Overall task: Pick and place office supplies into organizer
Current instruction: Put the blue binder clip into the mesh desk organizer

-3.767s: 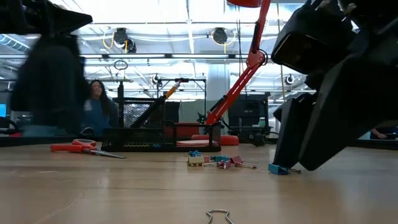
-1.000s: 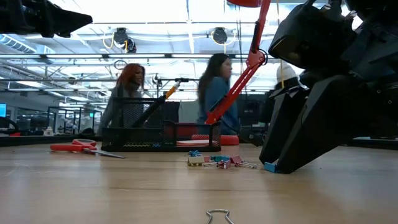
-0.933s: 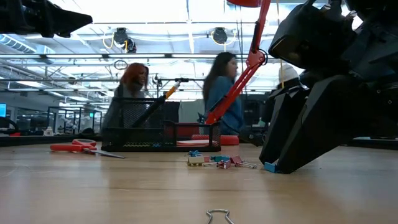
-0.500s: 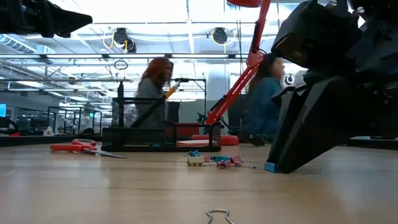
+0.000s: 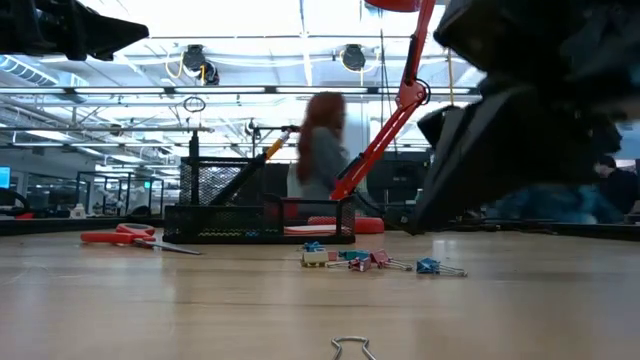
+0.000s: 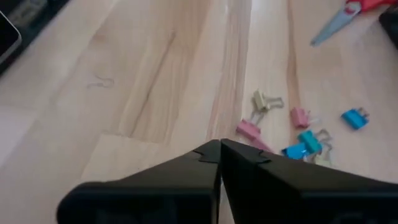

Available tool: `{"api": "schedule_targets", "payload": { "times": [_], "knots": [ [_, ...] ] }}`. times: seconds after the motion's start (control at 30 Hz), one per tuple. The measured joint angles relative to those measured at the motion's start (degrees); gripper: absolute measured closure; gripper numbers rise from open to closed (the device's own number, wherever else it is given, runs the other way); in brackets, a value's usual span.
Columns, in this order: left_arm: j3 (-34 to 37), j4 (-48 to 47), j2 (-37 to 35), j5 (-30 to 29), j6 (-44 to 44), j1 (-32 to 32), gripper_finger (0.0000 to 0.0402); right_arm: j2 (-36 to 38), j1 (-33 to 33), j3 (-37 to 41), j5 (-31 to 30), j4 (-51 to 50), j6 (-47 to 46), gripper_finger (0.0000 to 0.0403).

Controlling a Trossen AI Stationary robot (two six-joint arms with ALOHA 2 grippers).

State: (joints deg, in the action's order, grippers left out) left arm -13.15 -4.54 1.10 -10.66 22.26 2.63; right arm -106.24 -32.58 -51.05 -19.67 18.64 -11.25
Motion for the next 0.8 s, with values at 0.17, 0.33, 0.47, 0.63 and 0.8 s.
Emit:
{"api": "schedule_targets", "payload": {
  "times": [0.17,0.33,0.47,0.63,0.8],
  "knots": [
    [0.00,0.00,0.00,0.00,0.02,0.00,0.0366,2.58,-0.02,-0.02,-1.70,-0.15,-0.69,0.0399],
    [0.00,-0.02,0.00,0.00,0.02,0.02,0.0366,4.09,0.02,-0.02,-4.38,0.02,-4.41,0.0389],
    [0.00,-0.02,0.01,0.00,0.02,0.02,0.0366,4.22,-0.16,-0.02,-4.08,-0.27,-5.34,0.0365],
    [0.00,0.00,0.00,0.00,0.03,0.01,0.0366,3.94,-1.22,-0.02,-2.94,-1.03,-7.81,0.0336],
    [0.00,0.00,0.02,0.00,0.02,0.02,0.0366,3.94,-2.40,-0.07,-4.40,-0.44,-12.05,0.0315]
  ]
}}
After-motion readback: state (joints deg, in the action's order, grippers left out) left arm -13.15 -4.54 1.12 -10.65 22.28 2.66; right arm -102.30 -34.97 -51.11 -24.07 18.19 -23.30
